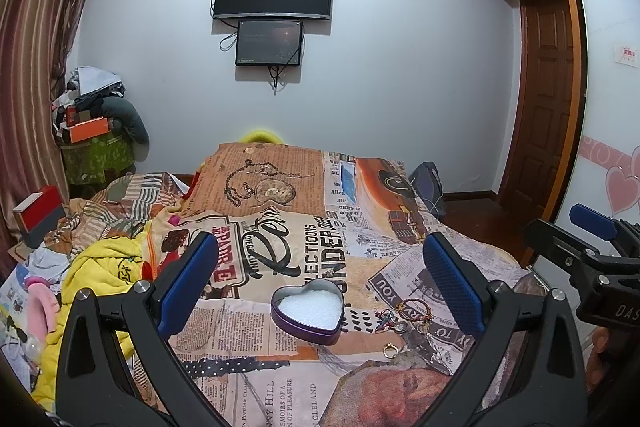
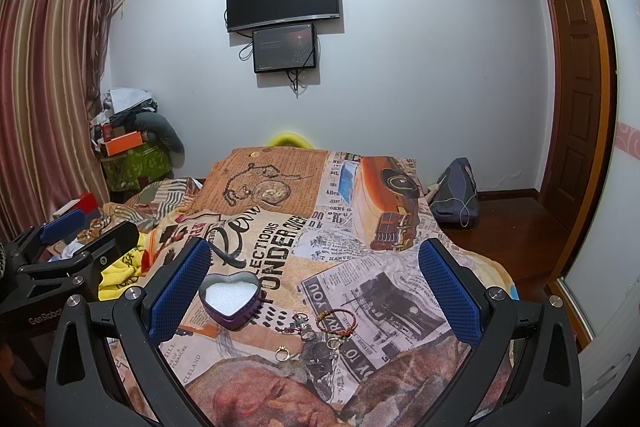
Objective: Organize jewelry
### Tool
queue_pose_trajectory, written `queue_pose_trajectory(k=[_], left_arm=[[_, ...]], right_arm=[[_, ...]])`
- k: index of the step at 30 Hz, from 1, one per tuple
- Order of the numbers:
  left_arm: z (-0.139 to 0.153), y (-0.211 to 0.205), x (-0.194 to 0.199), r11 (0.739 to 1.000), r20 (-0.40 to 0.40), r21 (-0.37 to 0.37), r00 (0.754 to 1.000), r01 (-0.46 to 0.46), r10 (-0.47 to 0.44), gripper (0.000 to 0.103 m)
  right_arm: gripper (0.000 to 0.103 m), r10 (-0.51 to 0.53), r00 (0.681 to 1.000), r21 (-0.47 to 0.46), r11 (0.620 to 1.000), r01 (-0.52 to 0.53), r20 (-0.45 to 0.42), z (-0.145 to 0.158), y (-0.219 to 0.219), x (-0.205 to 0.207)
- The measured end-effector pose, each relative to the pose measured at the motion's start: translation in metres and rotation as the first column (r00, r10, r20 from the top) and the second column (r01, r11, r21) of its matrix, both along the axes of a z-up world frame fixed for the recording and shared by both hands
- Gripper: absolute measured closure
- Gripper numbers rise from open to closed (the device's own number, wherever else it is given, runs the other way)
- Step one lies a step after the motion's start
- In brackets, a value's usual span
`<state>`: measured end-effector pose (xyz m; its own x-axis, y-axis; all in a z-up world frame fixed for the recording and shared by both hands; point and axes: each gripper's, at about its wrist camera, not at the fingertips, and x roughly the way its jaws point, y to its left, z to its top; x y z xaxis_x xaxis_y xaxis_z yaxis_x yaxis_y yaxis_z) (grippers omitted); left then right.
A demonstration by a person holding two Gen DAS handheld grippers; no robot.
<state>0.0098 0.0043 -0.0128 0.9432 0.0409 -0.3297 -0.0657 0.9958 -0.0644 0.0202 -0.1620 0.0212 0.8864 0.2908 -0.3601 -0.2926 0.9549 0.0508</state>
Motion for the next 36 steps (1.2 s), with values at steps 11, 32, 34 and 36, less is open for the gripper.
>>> queue_pose_trajectory(k=[11, 32, 34, 36], left_arm=[[-0.007, -0.002, 0.012, 1.0, -0.026, 0.008, 1.0, -0.002, 0.002, 0.0], [-0.086, -0.034, 0.095, 0.997, -0.342, 0.05, 0.939, 0.056, -0.036, 0.001], [-0.1, -0.037, 0.104, 0.996, -0.392, 0.022, 0.917, 0.086, -0.07, 0.001], [-0.112, -0.042, 0.11, 0.994, -0.427, 0.006, 0.899, 0.109, -0.096, 0.001]], right_arm=[[0.0, 0.003, 1.0, -0.004, 1.0, -0.003, -0.024, -0.005, -0.001, 0.006], [0.0, -0.085, 0.967, -0.102, 0.993, 0.062, -0.241, -0.08, -0.039, 0.057], [0.0, -0.084, 0.959, -0.114, 0.992, 0.055, -0.271, -0.089, -0.041, 0.06], [0.001, -0.082, 0.951, -0.122, 0.991, 0.048, -0.298, -0.098, -0.044, 0.063]])
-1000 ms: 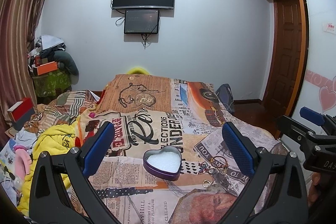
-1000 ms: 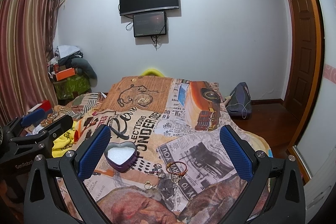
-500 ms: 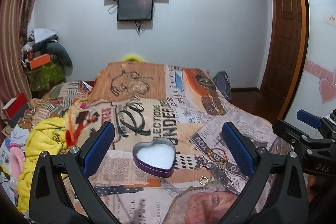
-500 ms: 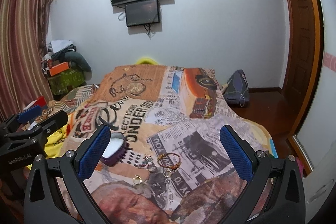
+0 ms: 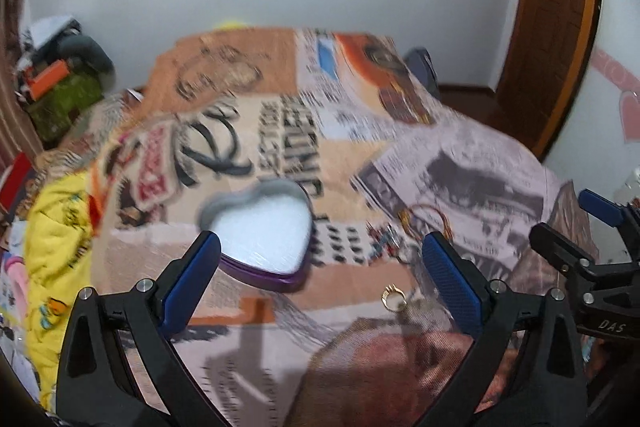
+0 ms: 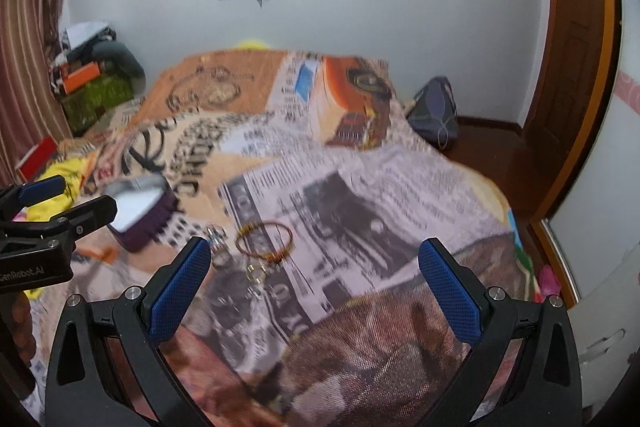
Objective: Organize jewelry
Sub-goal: 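Grasp the gold stone ring with the left gripper while the right gripper grasps a small silver earring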
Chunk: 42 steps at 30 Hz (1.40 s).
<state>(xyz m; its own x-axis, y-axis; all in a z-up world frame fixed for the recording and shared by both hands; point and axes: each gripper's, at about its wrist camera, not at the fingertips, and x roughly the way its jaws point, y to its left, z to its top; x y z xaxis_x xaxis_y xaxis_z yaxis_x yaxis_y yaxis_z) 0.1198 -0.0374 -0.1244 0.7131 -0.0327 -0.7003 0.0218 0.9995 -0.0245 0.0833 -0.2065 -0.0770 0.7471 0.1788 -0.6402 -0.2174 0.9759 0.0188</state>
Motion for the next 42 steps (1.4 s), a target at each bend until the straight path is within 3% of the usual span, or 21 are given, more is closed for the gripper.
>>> queue_pose_trajectory(k=[5, 9, 12, 14, 16, 19, 27, 31, 36, 42], left_arm=[[-0.023, -0.012, 0.009, 0.998, -0.091, -0.033, 0.994, 0.059, -0.062, 0.001], [-0.036, -0.023, 0.008, 0.996, -0.134, 0.007, 0.987, 0.093, -0.091, 0.001], [-0.042, -0.025, 0.007, 0.99, -0.163, -0.032, 0.977, 0.134, -0.138, 0.001], [-0.046, -0.024, 0.008, 0.987, -0.187, -0.068, 0.97, 0.145, -0.155, 0.007], [-0.053, -0.025, 0.011, 0.987, -0.233, -0.076, 0.96, 0.143, -0.157, 0.025], [-0.06, -0.026, 0.014, 0.984, -0.262, -0.086, 0.949, 0.156, -0.174, 0.03], [-0.065, -0.034, 0.016, 0.972, -0.252, -0.109, 0.94, 0.208, -0.229, 0.049], [-0.066, -0.036, 0.02, 0.967, -0.254, -0.124, 0.935, 0.223, -0.249, 0.069], [-0.067, -0.036, 0.023, 0.961, -0.255, -0.124, 0.928, 0.246, -0.27, 0.085], [-0.068, -0.037, 0.025, 0.959, -0.25, -0.135, 0.928, 0.248, -0.276, 0.085]], right_arm=[[0.018, 0.049, 0.996, 0.01, 0.999, -0.048, -0.071, -0.019, -0.005, 0.008], [0.038, 0.101, 0.989, 0.04, 0.994, -0.097, -0.111, -0.029, -0.004, 0.013], [0.052, 0.157, 0.977, 0.076, 0.986, -0.147, -0.145, -0.036, -0.001, 0.019], [0.059, 0.192, 0.967, 0.097, 0.979, -0.178, -0.166, -0.04, 0.001, 0.021], [0.065, 0.224, 0.958, 0.11, 0.972, -0.207, -0.18, -0.044, 0.006, 0.023], [0.072, 0.262, 0.943, 0.127, 0.962, -0.24, -0.205, -0.05, 0.011, 0.025], [0.075, 0.306, 0.914, 0.148, 0.95, -0.275, -0.266, -0.063, 0.02, 0.035], [0.075, 0.313, 0.907, 0.136, 0.949, -0.285, -0.282, -0.066, 0.024, 0.041], [0.076, 0.313, 0.903, 0.121, 0.949, -0.29, -0.293, -0.071, 0.03, 0.043], [0.085, 0.309, 0.905, 0.089, 0.951, -0.296, -0.294, -0.074, 0.033, 0.042]])
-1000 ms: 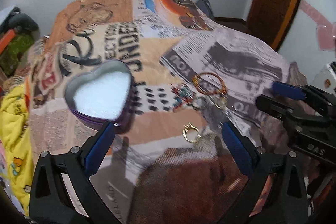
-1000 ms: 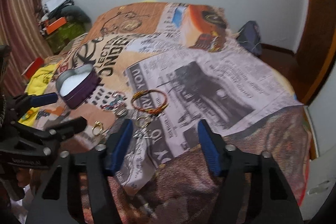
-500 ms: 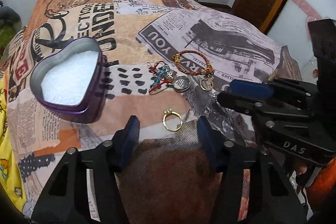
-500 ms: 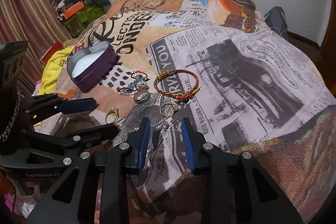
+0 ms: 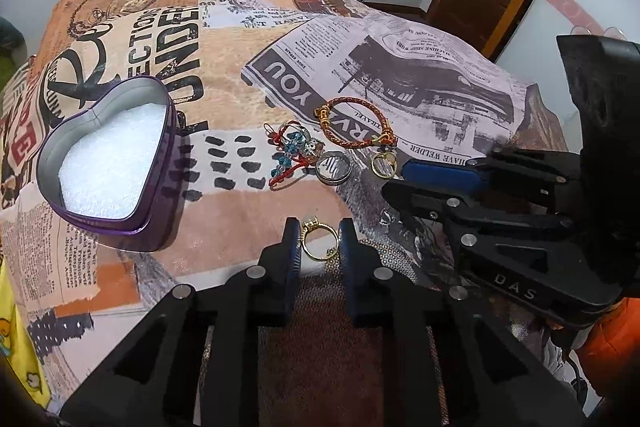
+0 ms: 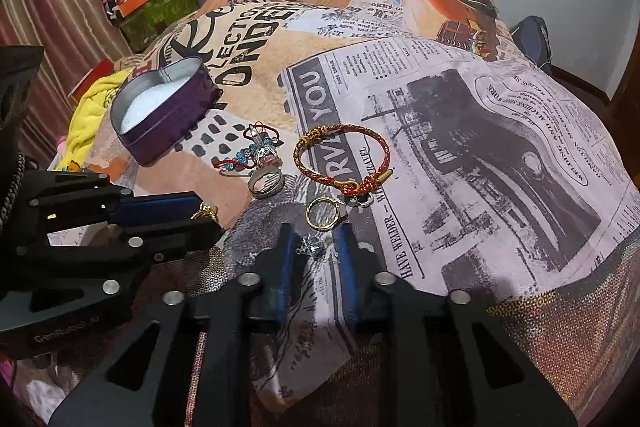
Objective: Organize jewelry
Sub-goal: 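Grasp the gold stone ring with the left gripper while the right gripper grasps a small silver earring, then carry both items over the heart tin and open both grippers to drop them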
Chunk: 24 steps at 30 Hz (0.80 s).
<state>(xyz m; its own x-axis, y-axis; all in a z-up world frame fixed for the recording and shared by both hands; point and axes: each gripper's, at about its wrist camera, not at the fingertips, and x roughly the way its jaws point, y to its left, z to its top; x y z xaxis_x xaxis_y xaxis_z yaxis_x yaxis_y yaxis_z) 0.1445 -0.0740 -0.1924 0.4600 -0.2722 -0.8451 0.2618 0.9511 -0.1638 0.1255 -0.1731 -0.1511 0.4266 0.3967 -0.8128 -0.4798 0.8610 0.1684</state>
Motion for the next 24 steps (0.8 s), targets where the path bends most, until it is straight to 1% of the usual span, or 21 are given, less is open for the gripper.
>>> queue_pose_trajectory(k=[3, 5, 6, 15, 18, 24], left_arm=[[0.002, 0.001, -0.001, 1.0, 0.0, -0.012, 1.0, -0.005, 0.005, 0.085], [0.006, 0.003, -0.003, 1.0, 0.011, -0.013, 1.0, -0.013, 0.013, 0.085], [0.008, 0.004, -0.004, 1.0, 0.017, -0.014, 1.0, -0.018, 0.018, 0.085], [0.036, 0.022, -0.011, 0.997, 0.093, -0.031, 0.993, -0.071, 0.074, 0.085], [0.045, 0.029, -0.014, 0.995, 0.118, -0.037, 0.989, -0.09, 0.093, 0.085], [0.067, 0.047, -0.019, 0.99, 0.174, -0.048, 0.975, -0.134, 0.141, 0.085]], right_arm=[[0.086, -0.004, 1.0, 0.003, 1.0, 0.004, 0.002, 0.001, -0.001, 0.0], [0.088, -0.006, 1.0, 0.001, 1.0, 0.006, 0.007, 0.002, 0.0, -0.001], [0.094, -0.006, 1.0, 0.006, 1.0, 0.006, 0.011, 0.004, -0.001, -0.002], [0.094, -0.015, 0.999, 0.009, 1.0, 0.015, 0.036, 0.018, 0.002, -0.01], [0.094, -0.021, 0.998, 0.02, 1.0, 0.02, 0.056, 0.029, 0.004, -0.014], [0.094, -0.019, 0.992, 0.056, 0.998, 0.012, 0.124, 0.06, 0.013, -0.017]])
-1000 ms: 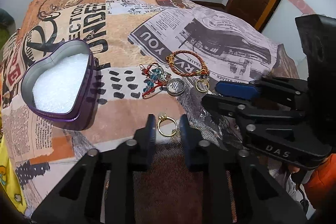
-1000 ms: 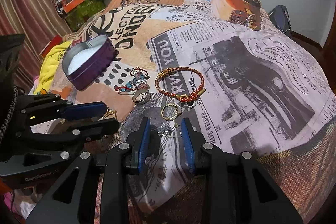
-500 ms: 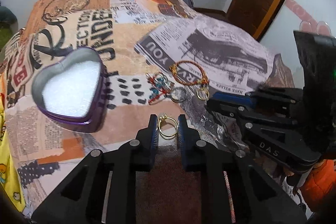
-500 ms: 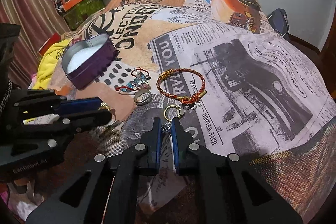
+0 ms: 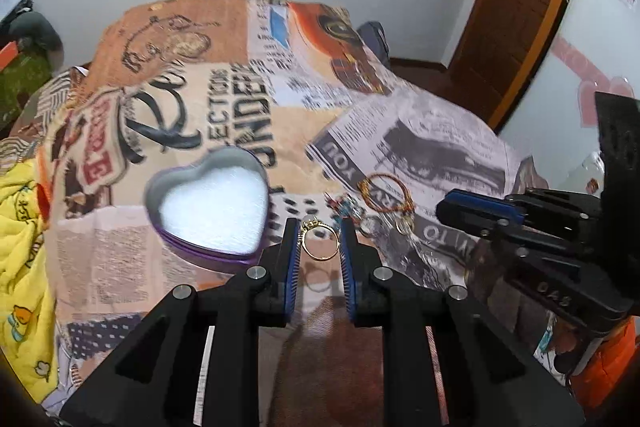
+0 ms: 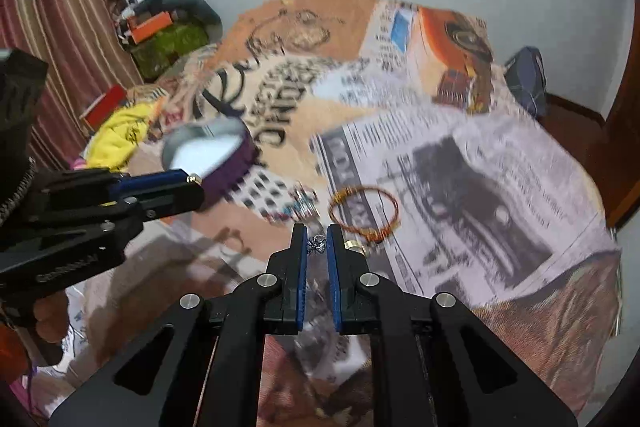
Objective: Organize jewelry
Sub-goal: 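Carry both items over the heart tin and open both grippers to drop them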
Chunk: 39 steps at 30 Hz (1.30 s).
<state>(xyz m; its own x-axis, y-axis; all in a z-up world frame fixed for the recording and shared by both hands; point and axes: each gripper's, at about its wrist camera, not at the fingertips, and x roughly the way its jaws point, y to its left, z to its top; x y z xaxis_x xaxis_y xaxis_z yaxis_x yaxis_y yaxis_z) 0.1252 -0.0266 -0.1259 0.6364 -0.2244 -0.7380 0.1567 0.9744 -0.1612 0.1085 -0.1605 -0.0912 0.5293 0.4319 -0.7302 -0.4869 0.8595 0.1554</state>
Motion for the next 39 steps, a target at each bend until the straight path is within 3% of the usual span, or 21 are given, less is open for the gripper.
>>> queue_pose_trajectory(k=[9, 18, 28, 39], left_arm=[[0.032, 0.038, -0.008, 0.997, 0.106, 0.001, 0.991, -0.083, 0.082, 0.085], [0.044, 0.076, -0.008, 0.989, 0.152, -0.001, 0.977, -0.15, 0.149, 0.085], [0.021, 0.095, 0.007, 0.987, 0.105, -0.008, 0.981, -0.162, 0.162, 0.085], [-0.01, 0.091, 0.025, 0.994, 0.034, -0.045, 0.994, -0.103, 0.105, 0.085]], right_arm=[[0.094, 0.024, 0.993, 0.05, 0.998, -0.03, 0.111, 0.04, 0.028, -0.003], [0.094, 0.04, 0.988, 0.087, 0.995, -0.054, 0.152, 0.055, 0.055, 0.003], [0.094, 0.086, 0.986, 0.112, 0.988, -0.103, 0.144, 0.053, 0.095, 0.017], [0.094, 0.113, 0.99, 0.095, 0.988, -0.121, 0.083, 0.03, 0.111, 0.034]])
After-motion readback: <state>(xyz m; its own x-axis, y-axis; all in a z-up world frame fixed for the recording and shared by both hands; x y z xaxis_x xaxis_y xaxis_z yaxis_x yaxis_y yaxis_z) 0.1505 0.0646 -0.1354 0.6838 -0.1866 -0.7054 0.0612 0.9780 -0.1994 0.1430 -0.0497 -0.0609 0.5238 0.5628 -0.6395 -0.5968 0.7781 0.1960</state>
